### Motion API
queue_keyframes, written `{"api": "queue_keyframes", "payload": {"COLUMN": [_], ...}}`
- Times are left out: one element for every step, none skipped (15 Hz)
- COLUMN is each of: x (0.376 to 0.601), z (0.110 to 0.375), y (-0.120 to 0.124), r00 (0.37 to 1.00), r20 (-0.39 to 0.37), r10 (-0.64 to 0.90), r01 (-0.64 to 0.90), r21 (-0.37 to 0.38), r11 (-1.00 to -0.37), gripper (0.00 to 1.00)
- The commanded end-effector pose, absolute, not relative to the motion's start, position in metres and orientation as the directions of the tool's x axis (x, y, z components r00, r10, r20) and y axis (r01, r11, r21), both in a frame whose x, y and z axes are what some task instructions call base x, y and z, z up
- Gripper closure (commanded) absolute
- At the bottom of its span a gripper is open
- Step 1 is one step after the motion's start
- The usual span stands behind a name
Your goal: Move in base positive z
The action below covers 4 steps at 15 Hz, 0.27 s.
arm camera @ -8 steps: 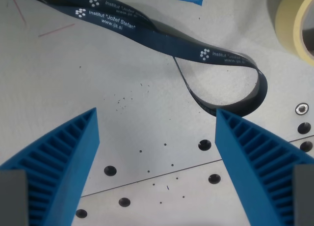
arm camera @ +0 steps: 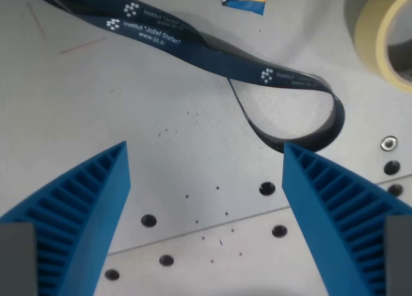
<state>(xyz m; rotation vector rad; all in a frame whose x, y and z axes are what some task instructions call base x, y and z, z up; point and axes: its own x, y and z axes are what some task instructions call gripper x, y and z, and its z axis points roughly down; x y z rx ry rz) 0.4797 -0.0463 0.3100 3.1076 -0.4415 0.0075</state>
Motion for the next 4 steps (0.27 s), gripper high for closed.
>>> {"api": "queue_keyframes", "payload": {"x": [0.476, 0.476, 0.476, 0.477], "z": [0.331, 0.336, 0.341, 0.346], "y": [-0.046, -0.046, -0.046, -0.046], "r00": [0.96, 0.96, 0.96, 0.96], "r20": [-0.009, -0.009, -0.009, -0.009], "r10": [-0.278, -0.278, -0.278, -0.278], "r01": [-0.278, -0.278, -0.278, -0.278], "r21": [0.005, 0.005, 0.005, 0.005], "r11": [-0.96, -0.96, -0.96, -0.96], "gripper": [0.0, 0.0, 0.0, 0.0]}}
